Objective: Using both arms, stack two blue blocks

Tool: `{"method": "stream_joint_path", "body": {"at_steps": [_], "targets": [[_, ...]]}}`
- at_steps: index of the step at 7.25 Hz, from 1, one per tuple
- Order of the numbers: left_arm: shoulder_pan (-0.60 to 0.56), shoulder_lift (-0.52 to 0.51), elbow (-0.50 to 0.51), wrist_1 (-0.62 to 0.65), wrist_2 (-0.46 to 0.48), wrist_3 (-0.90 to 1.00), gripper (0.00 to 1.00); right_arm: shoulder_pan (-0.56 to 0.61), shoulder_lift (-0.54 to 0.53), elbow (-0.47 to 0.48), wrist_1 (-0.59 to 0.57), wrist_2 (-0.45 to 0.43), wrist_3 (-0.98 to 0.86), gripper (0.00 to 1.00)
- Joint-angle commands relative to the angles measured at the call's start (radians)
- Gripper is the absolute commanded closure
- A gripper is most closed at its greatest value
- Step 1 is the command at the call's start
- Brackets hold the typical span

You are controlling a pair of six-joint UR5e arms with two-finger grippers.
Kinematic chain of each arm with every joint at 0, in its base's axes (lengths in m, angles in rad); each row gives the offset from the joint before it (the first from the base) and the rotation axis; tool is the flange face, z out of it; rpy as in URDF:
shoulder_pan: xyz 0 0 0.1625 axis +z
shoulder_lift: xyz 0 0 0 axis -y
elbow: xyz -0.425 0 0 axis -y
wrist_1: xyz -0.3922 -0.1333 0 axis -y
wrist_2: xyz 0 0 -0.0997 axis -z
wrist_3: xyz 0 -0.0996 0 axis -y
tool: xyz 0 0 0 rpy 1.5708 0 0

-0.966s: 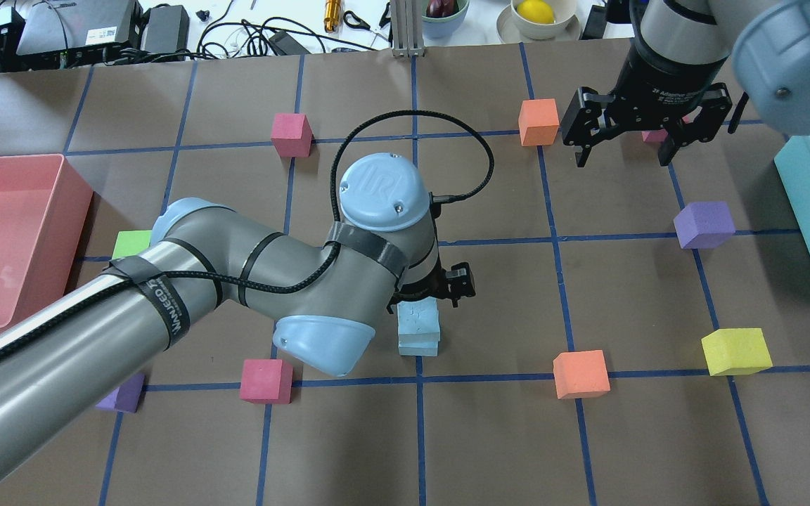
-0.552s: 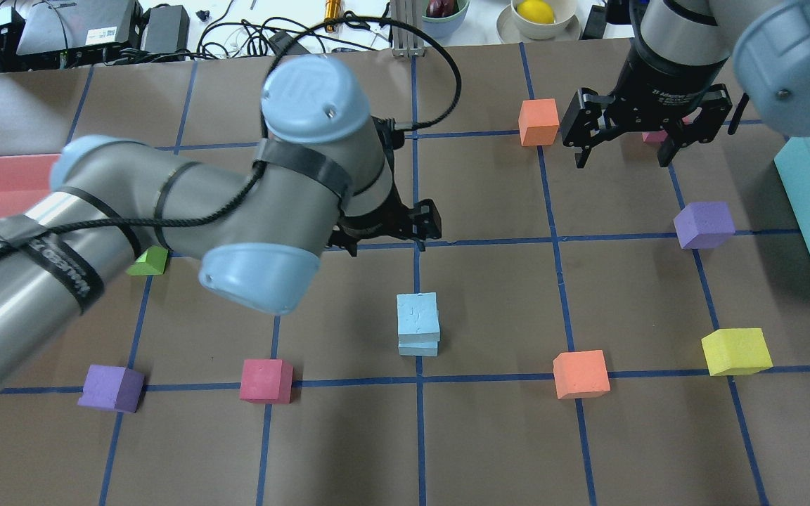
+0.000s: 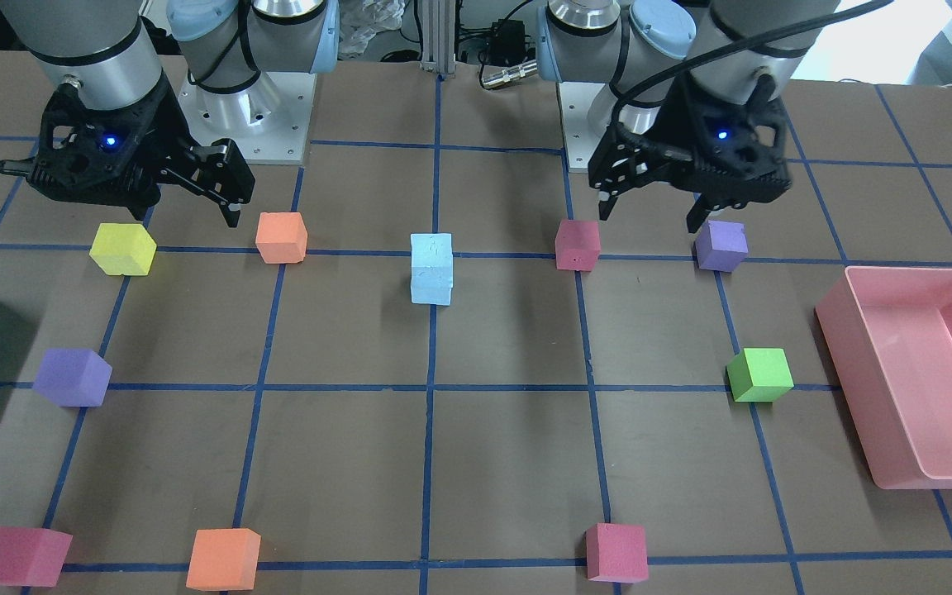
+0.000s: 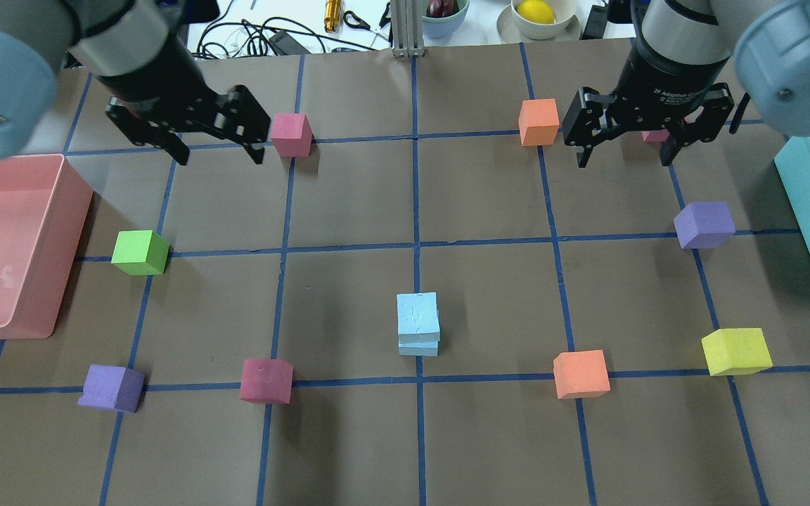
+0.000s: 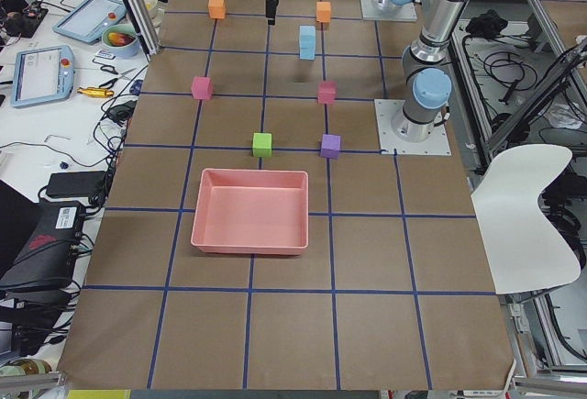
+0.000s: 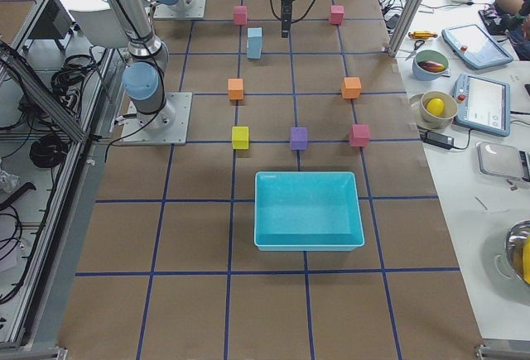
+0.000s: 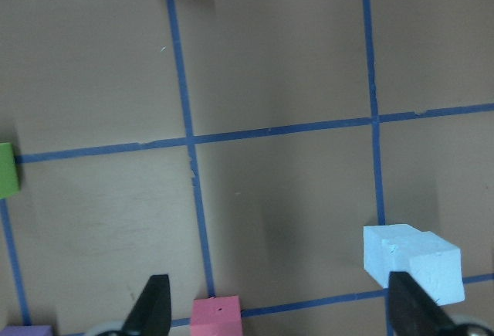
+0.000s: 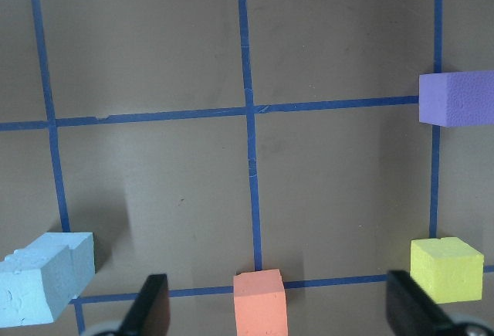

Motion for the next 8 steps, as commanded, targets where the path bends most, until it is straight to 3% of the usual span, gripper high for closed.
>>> {"method": "stream_joint_path", "body": {"at_steps": [1, 2, 8], "targets": [[0.030, -0.016, 0.035, -0.021, 0.016, -0.006, 0.00, 0.000, 0.000, 0.001, 0.000, -0.001, 0.003, 0.00], [0.029, 0.002, 0.037, -0.012, 0.078, 0.001, 0.00, 0.002, 0.001, 0.001, -0.004, 0.002, 0.003, 0.00], [0.026, 0.012, 0.017, -0.015, 0.068, -0.008, 0.00, 0.000, 0.000, 0.004, -0.006, -0.004, 0.001, 0.00]]}}
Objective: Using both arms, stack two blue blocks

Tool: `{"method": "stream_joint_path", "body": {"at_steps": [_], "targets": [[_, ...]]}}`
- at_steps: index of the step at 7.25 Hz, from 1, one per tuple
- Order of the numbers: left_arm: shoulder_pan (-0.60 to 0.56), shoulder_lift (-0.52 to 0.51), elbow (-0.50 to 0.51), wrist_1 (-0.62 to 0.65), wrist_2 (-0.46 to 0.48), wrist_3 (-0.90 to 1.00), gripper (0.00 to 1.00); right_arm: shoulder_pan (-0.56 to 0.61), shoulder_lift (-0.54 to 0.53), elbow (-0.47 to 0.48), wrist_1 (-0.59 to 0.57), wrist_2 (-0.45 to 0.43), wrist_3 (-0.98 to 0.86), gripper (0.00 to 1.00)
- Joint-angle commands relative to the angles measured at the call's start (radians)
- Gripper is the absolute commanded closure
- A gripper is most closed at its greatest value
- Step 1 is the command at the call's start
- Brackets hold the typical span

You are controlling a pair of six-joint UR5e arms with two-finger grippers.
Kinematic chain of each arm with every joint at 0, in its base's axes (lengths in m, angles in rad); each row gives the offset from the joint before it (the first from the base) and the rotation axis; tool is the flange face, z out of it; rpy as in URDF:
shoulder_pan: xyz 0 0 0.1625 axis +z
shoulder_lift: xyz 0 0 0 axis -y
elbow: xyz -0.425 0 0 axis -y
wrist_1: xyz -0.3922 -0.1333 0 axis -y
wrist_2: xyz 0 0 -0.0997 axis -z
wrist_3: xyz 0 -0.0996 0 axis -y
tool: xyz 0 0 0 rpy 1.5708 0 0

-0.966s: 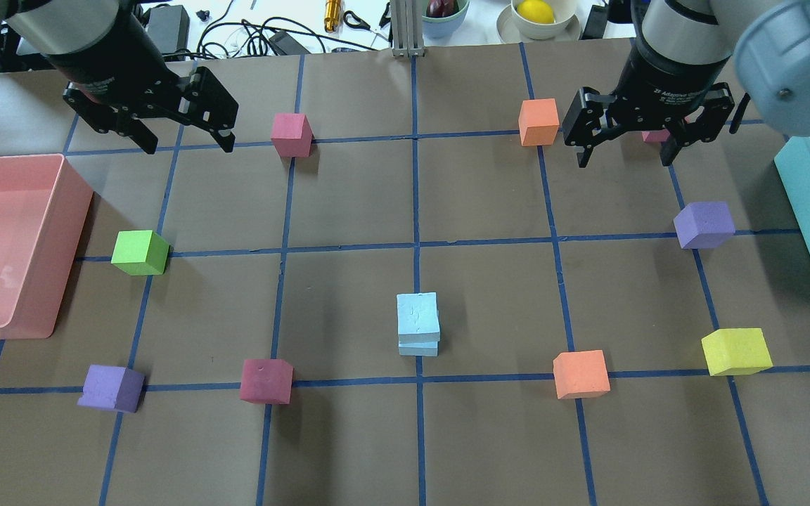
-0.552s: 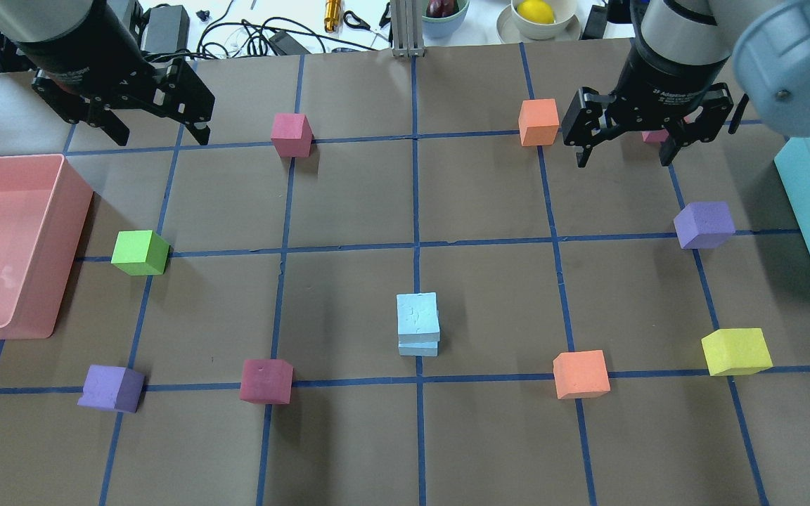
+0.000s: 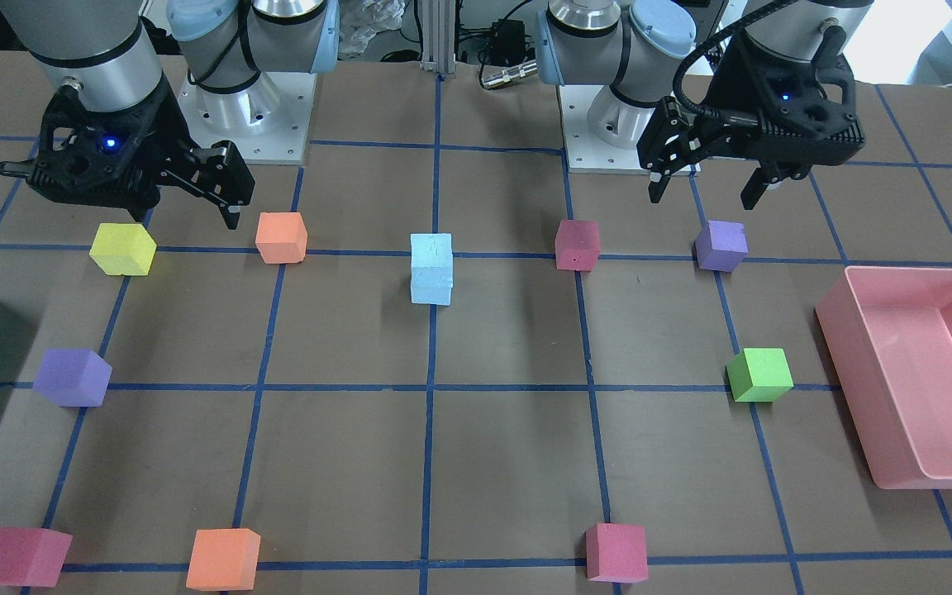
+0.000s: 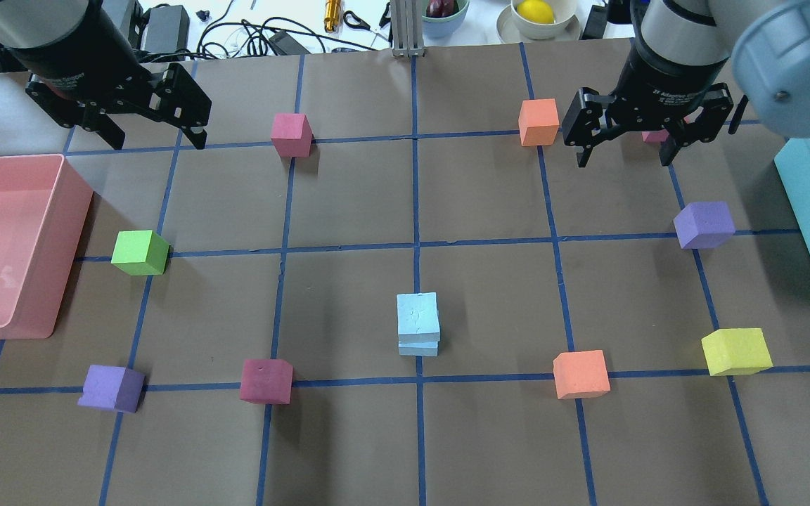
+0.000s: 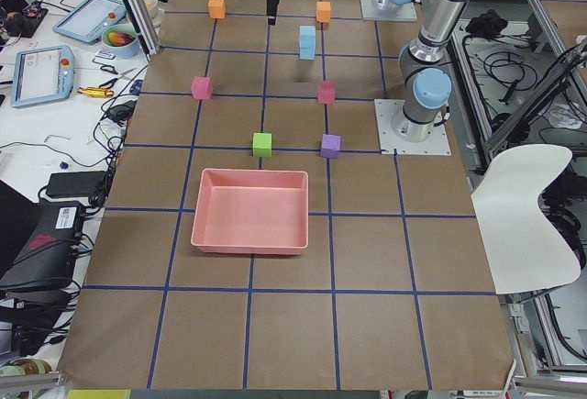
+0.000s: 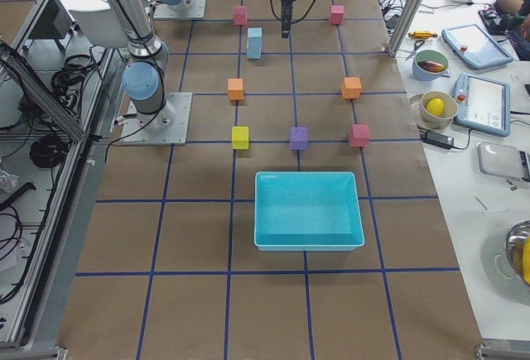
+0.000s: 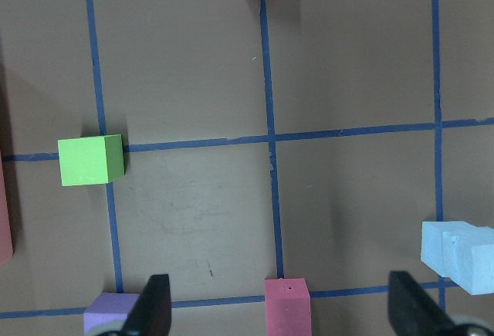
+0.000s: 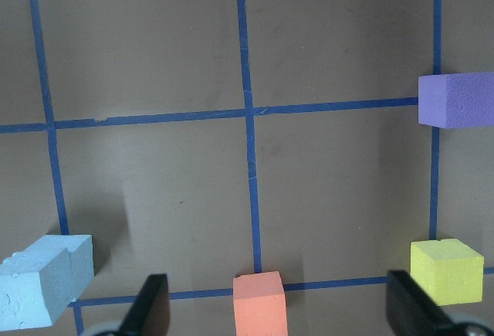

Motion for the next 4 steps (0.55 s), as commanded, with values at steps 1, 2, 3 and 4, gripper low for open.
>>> {"method": "stream_joint_path", "body": {"at_steps": [1, 2, 3, 4], "targets": [[-0.002, -0.015, 0.001, 0.004, 0.000, -0.003, 0.00, 0.000, 0.000, 0.000, 0.003, -0.004, 0.000, 0.00], [-0.002, -0.012, -0.001, 0.004, 0.000, 0.005, 0.00, 0.000, 0.000, 0.002, 0.003, -0.002, 0.000, 0.00], [-0.002, -0.010, -0.002, 0.004, 0.000, 0.006, 0.00, 0.000, 0.000, 0.000, 0.005, -0.002, 0.000, 0.00], [-0.002, -0.010, -0.002, 0.004, -0.001, 0.006, 0.00, 0.000, 0.000, 0.000, 0.005, -0.004, 0.000, 0.00]]}}
